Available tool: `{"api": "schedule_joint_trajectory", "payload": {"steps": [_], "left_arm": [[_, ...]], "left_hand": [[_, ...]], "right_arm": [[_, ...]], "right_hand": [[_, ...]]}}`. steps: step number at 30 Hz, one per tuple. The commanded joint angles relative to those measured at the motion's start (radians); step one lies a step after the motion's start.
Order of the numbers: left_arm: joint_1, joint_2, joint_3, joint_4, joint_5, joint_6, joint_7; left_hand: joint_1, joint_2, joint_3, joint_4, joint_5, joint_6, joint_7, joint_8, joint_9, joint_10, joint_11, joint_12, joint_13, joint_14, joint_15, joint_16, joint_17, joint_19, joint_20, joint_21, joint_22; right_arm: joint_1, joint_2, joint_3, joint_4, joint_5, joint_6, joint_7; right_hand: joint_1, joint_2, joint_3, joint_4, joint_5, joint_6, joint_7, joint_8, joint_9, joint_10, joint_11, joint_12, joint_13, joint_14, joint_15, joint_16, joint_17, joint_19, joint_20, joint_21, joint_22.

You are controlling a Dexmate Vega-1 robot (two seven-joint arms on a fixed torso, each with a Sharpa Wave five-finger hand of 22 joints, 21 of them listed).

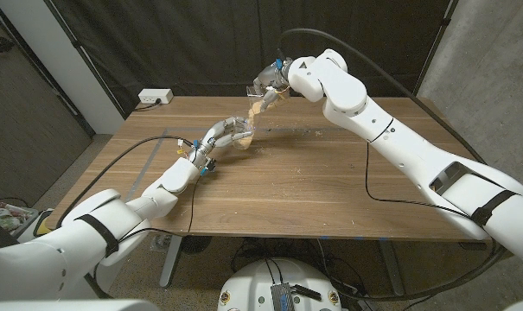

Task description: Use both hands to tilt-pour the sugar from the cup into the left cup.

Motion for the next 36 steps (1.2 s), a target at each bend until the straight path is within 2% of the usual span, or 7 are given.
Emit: {"api": "schedule_joint_trajectory", "payload": {"steps": [1,25,36], "left_arm": [[0.001,-0.010,-0.012,0.010,0.014,-0.020,0.008],[0.017,0.015,0.009,-0.032,0.049,-0.045,0.083],[0.026,0.035,0.023,-0.082,0.064,-0.037,0.118]], "left_hand": [[0.007,0.003,-0.006,-0.003,0.001,0.013,0.000,0.004,0.000,0.012,-0.004,0.008,0.003,0.011,-0.121,-0.001,0.002,0.003,-0.098,0.011,-0.001],[0.010,0.004,-0.010,-0.003,0.001,0.019,0.001,0.011,-0.003,0.018,-0.002,0.012,0.004,0.016,-0.120,-0.001,0.004,0.004,-0.098,0.014,-0.002],[0.011,0.005,-0.012,-0.003,0.002,0.019,0.002,0.013,-0.004,0.018,-0.002,0.012,0.004,0.017,-0.121,-0.001,0.005,0.004,-0.100,0.016,-0.002]], "right_arm": [[-0.024,-0.006,0.013,-0.032,-0.039,0.010,0.012],[-0.069,-0.011,0.039,-0.098,-0.094,0.041,0.041],[-0.093,-0.021,0.048,-0.124,-0.126,0.053,0.039]], "right_hand": [[-0.001,0.009,0.019,0.010,0.005,0.005,-0.007,0.002,0.005,0.007,-0.002,-0.004,0.005,-0.002,-0.181,-0.003,0.003,-0.005,-0.010,-0.003,0.003],[-0.010,0.009,0.019,0.013,0.004,0.011,-0.007,0.000,0.008,0.012,-0.002,-0.005,0.012,0.003,-0.181,-0.003,0.010,-0.004,-0.008,-0.002,0.003],[-0.014,0.010,0.019,0.013,0.005,0.017,-0.007,0.001,0.010,0.015,-0.001,-0.006,0.016,0.004,-0.181,-0.004,0.013,-0.004,-0.008,-0.002,0.003]]}}
